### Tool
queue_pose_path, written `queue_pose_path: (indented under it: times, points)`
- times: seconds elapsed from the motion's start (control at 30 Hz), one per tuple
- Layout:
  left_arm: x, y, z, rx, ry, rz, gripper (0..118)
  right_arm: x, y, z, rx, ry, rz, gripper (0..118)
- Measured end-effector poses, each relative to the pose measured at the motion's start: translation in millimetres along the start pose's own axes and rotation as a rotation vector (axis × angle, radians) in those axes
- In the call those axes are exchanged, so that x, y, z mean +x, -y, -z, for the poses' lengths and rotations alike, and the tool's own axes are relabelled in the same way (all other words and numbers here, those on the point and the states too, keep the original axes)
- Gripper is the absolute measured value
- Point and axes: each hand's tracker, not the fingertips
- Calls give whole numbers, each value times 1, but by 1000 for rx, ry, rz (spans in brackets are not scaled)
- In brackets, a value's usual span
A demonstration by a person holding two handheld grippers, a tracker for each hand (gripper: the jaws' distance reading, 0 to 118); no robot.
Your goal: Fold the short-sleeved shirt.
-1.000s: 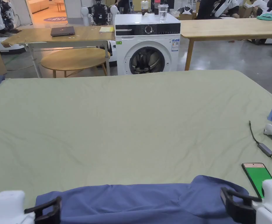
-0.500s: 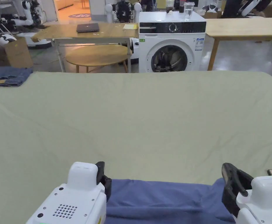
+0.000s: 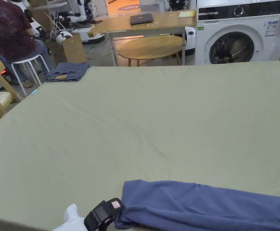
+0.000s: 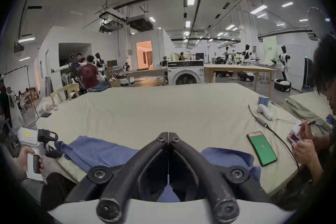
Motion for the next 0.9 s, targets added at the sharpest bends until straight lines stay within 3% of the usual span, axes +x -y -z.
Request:
queue_pose_path:
  times: [0.1, 0.17, 0.2, 0.23, 0.27, 0.33, 0.4, 0.63, 0.77, 0.9]
  points:
    - [4, 10, 28, 56, 124, -43, 118, -5, -2, 2, -4, 16, -24, 0]
    - [9, 9, 54, -87, 193, -111, 114, -6, -5, 3, -9, 17, -21, 0]
    - [17, 19, 61, -98, 202, -137, 85, -7, -6, 4, -9, 17, -21, 0]
    - [21, 22, 67, -84, 185, -137, 40, -8, -7, 5, -9, 18, -26, 0]
    - [24, 24, 76, -87, 121, -144, 10, -9, -8, 6, -10, 19, -34, 0]
    - [26, 32, 88, -71, -97, -111, 6, -9, -11, 6, -11, 18, -40, 0]
    - [32, 26, 85, -45, -9, -74, 5, -10, -13, 7, -17, 15, -49, 0]
    - [82, -2, 38, 180, -277, 325, 4, -8, -11, 6, -27, 17, -50, 0]
    - [156, 32, 23, 206, -316, 883, 4, -10, -4, 8, -48, 13, -73, 0]
    - [199, 113, 29, 155, -203, 1346, 4, -7, -2, 9, -56, 6, -61, 0]
